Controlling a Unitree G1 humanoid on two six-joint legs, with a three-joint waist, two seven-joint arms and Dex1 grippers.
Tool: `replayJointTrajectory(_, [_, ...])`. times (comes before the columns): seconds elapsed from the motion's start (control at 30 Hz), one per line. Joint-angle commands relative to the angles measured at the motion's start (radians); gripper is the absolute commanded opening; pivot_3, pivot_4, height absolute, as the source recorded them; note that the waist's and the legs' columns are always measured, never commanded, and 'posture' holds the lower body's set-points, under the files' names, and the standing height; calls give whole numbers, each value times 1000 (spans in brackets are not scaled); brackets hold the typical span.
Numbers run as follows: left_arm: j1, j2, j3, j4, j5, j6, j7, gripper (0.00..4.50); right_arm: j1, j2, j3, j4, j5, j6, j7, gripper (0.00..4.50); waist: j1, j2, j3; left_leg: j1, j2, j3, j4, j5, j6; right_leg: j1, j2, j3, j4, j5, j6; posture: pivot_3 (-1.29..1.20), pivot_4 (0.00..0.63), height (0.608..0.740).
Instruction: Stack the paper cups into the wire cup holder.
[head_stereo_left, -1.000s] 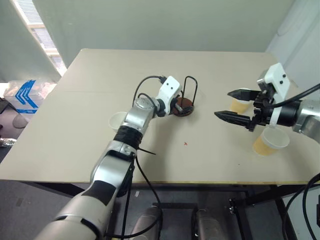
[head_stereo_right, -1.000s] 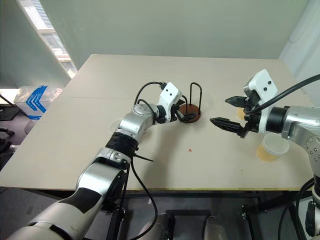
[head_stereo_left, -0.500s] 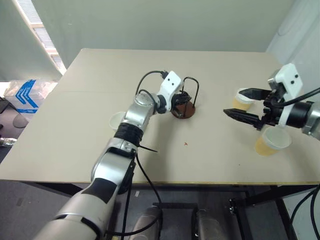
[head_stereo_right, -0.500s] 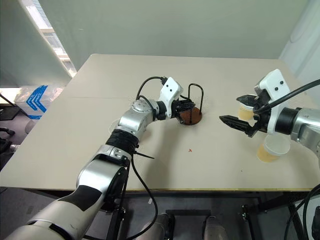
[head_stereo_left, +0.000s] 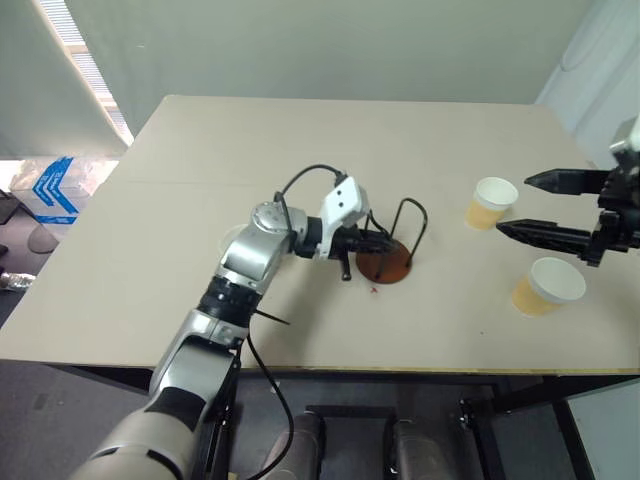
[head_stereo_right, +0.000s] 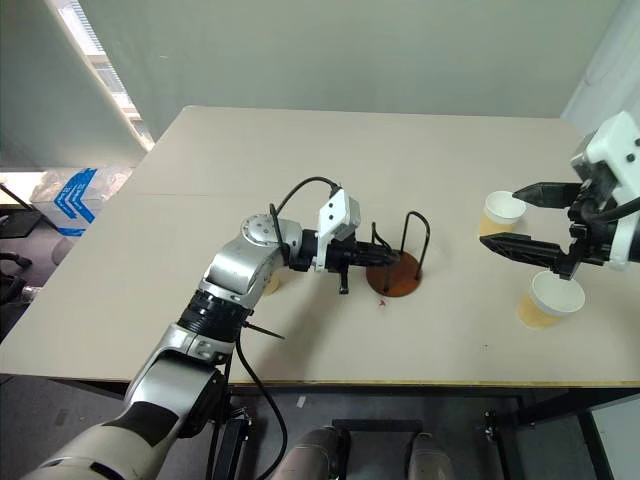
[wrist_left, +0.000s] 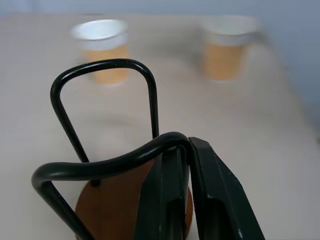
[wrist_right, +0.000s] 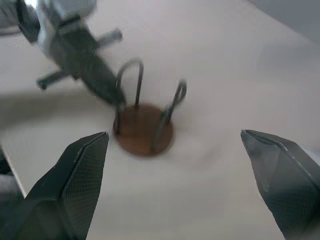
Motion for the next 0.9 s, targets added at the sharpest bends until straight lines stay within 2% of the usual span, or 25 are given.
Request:
replayJointTrajectory(0.03, [3,4,-21,-87,-49,23,-63,39,-29,-52,-38,-11,52,11,33,4500,0,0,0,0,0,0,0,0,1,0,0,0,0,0,0,0,150,740])
replayJointTrajectory(0.23, [42,49,-92,-88,2,-71,-122,39,-16,-77,-30,-5,55,-2,43,4500,-1,0,0,1,1,0,1,-6,9,1,0,0,1,0,1,0,150,740])
replayJointTrajectory(0.33, [73,68,-139,-62,68,-180,-121,39,-12,-68,-26,-9,56,-6,33,4500,-1,1,0,2,1,0,3,-6,9,2,0,0,1,-6,9,0,150,740])
replayJointTrajectory(0.53, [98,83,-180,-30,143,-280,-90,39,-9,-55,-12,-10,57,-17,25,4500,-2,2,-1,5,0,-2,12,-9,12,10,0,-1,1,-7,8,0,150,740])
replayJointTrajectory(0.57, [95,88,-177,-26,145,-284,-89,598,-10,-54,-7,-8,55,-20,24,4500,-2,2,-2,6,0,-2,13,-10,12,12,0,0,0,-7,8,0,150,740])
replayJointTrajectory(0.67, [82,87,-156,-5,152,-293,-64,1452,-12,-53,10,3,45,-38,27,4500,-7,3,-2,6,0,-2,13,-13,5,12,0,0,-1,-7,7,0,150,740])
replayJointTrajectory(0.73, [73,85,-151,21,166,-302,-48,2203,-12,-52,18,8,39,-48,26,4500,-8,3,-2,2,0,-3,13,-15,0,8,0,0,0,-7,6,0,150,740])
replayJointTrajectory(0.83, [69,82,-147,41,184,-320,-27,3272,-9,-53,29,13,31,-62,29,4500,-7,3,-2,2,0,-3,13,-14,2,8,0,-1,0,-5,3,0,150,740])
replayJointTrajectory(0.9, [67,79,-147,50,201,-329,-4,3982,-10,-53,35,16,27,-68,30,4500,-7,3,-2,3,0,-3,12,-10,11,8,0,-1,0,-4,1,0,150,740])
